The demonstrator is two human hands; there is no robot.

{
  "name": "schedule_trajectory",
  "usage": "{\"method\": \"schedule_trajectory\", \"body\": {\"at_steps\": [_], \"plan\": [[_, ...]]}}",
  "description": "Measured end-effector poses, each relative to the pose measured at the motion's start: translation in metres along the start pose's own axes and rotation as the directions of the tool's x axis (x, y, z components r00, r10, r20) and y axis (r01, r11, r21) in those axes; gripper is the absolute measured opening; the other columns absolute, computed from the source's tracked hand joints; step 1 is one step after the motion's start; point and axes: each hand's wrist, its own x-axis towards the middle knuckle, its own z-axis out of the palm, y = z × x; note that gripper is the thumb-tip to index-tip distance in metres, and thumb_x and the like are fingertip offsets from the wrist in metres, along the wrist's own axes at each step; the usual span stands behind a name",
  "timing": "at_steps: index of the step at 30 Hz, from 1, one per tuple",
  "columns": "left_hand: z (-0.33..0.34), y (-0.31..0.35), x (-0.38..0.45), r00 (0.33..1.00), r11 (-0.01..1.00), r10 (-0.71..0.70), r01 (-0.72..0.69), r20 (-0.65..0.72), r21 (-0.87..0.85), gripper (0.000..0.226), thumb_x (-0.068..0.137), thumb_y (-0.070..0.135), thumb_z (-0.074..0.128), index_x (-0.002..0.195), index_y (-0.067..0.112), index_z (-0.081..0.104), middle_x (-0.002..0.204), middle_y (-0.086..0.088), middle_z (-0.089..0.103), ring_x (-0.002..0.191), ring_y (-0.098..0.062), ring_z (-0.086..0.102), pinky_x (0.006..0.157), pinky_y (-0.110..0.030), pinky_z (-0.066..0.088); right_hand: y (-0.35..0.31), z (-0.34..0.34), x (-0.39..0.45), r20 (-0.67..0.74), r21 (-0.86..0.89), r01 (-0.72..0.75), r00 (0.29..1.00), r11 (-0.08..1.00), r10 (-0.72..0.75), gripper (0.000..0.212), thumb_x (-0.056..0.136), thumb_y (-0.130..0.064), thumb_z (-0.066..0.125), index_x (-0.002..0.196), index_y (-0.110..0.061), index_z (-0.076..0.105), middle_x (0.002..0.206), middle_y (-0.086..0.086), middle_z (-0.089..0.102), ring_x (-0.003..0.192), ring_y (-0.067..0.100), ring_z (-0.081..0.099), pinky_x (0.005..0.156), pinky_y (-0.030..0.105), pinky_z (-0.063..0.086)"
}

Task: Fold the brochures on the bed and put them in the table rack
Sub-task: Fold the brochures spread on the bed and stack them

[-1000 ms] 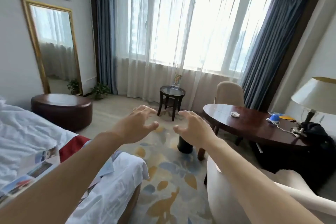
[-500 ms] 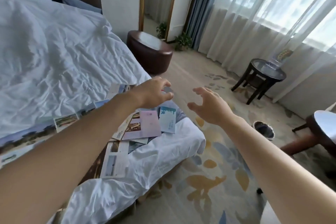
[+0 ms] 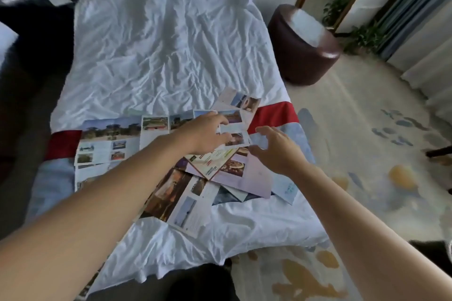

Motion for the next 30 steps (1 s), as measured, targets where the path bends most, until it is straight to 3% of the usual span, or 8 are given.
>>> {"method": "schedule_trajectory", "body": {"at_steps": [9,15,18,22,30], "plan": [[0.042,-0.089,0.05,0.977,0.973,-0.211,0.212,0.021,-0.092,0.055,0.097,0.049,0.051,0.146,0.024,0.042,0.154,0.0,0.036,0.136,-0.021,0.041,0.104,-0.038,0.037,0.005,0.083,0.093,0.237,0.015,0.093,0.967,0.996,-0.094,0.061,0.088,-0.051,0.062,0.142,-0.03,0.046,0.145,-0.004,0.051,0.122,0.021,0.055,0.092,0.041,0.049],[0.087,-0.152,0.078,0.966,0.957,-0.253,0.258,0.059,-0.134,0.057,0.097,0.051,0.05,0.147,0.026,0.039,0.155,0.004,0.034,0.139,-0.018,0.037,0.102,-0.035,0.034,0.004,0.156,0.129,0.308,0.023,0.094,0.947,0.995,-0.096,0.062,0.089,-0.052,0.061,0.143,-0.027,0.045,0.146,-0.001,0.05,0.115,0.021,0.06,0.092,0.04,0.048],[0.117,-0.177,0.096,0.964,0.956,-0.254,0.263,0.081,-0.128,0.056,0.097,0.049,0.05,0.147,0.027,0.038,0.152,0.007,0.036,0.133,-0.015,0.041,0.102,-0.038,0.042,0.011,0.196,0.141,0.334,0.009,0.079,0.939,0.997,-0.077,0.061,0.09,-0.051,0.06,0.144,-0.026,0.045,0.146,0.0,0.049,0.124,0.023,0.055,0.096,0.042,0.047],[0.157,-0.211,0.12,0.969,0.971,-0.225,0.232,0.104,-0.062,0.057,0.097,0.05,0.049,0.148,0.028,0.035,0.149,0.007,0.038,0.121,-0.013,0.048,0.088,-0.034,0.048,0.021,0.241,0.156,0.356,-0.014,0.071,0.932,0.997,-0.062,0.063,0.091,-0.047,0.061,0.147,-0.026,0.04,0.145,0.001,0.049,0.128,0.026,0.05,0.094,0.044,0.047],[0.234,-0.24,0.144,0.993,0.991,-0.106,0.101,0.05,0.092,0.063,0.09,0.033,0.064,0.145,0.024,0.035,0.15,0.006,0.031,0.137,-0.017,0.036,0.099,-0.04,0.05,0.059,0.299,0.154,0.318,-0.076,0.108,0.945,0.991,-0.078,0.066,0.09,-0.037,0.062,0.148,-0.025,0.034,0.151,0.001,0.04,0.133,0.025,0.042,0.1,0.045,0.046]]}}
